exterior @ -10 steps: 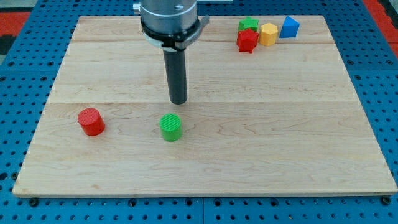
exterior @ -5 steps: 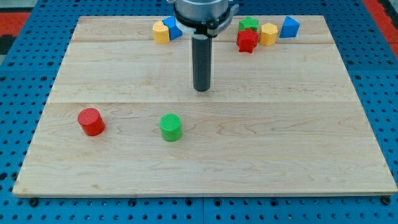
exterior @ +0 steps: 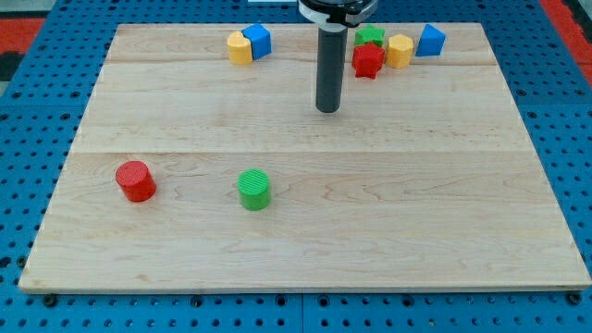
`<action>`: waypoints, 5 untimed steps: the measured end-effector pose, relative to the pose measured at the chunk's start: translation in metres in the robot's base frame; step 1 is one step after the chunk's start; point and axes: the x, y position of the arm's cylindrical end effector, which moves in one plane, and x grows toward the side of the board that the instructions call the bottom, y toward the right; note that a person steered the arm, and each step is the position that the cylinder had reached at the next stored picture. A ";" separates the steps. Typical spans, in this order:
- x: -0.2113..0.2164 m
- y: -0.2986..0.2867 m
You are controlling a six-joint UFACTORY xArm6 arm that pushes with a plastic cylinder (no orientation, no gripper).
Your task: Push the green circle into the blue cube and yellow heart
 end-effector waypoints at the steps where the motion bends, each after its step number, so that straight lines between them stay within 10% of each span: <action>1: -0.035 -0.044; 3: -0.060 -0.076; 5: 0.078 0.048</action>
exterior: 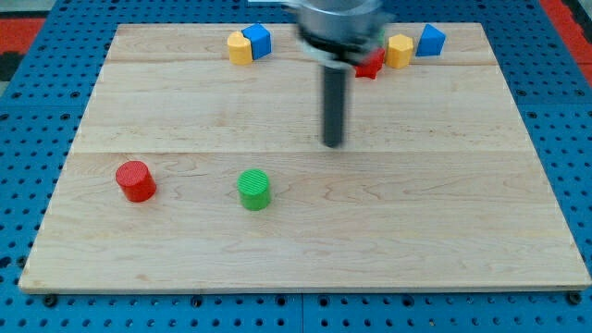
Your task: Push the green circle into the blue cube and yellow heart
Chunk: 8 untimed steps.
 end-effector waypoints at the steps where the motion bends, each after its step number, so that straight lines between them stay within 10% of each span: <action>1: 0.092 -0.025; 3: 0.042 -0.165; 4: 0.083 -0.146; 8: -0.049 -0.238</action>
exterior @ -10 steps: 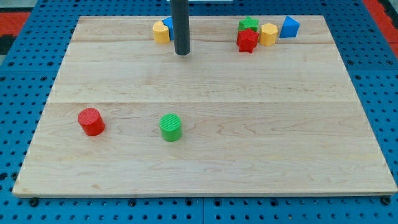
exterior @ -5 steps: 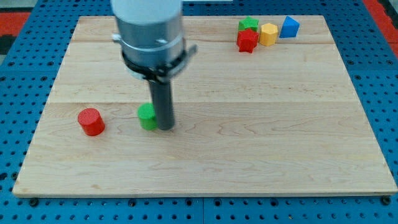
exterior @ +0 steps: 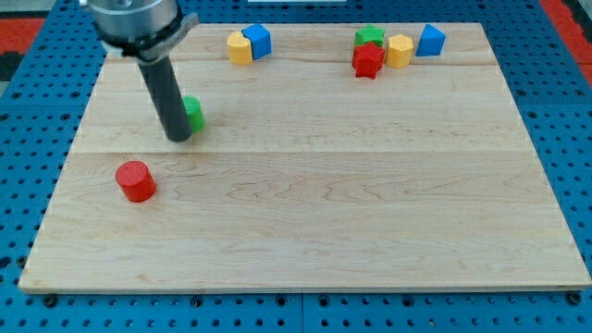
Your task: Push the green circle into the blue cube and yellow heart
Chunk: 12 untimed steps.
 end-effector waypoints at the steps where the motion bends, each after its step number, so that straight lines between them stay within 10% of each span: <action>1: -0.046 0.015; 3: -0.098 0.071; 4: -0.017 0.062; 6: -0.097 -0.014; 10: -0.096 0.096; 11: -0.064 0.116; 12: 0.080 0.104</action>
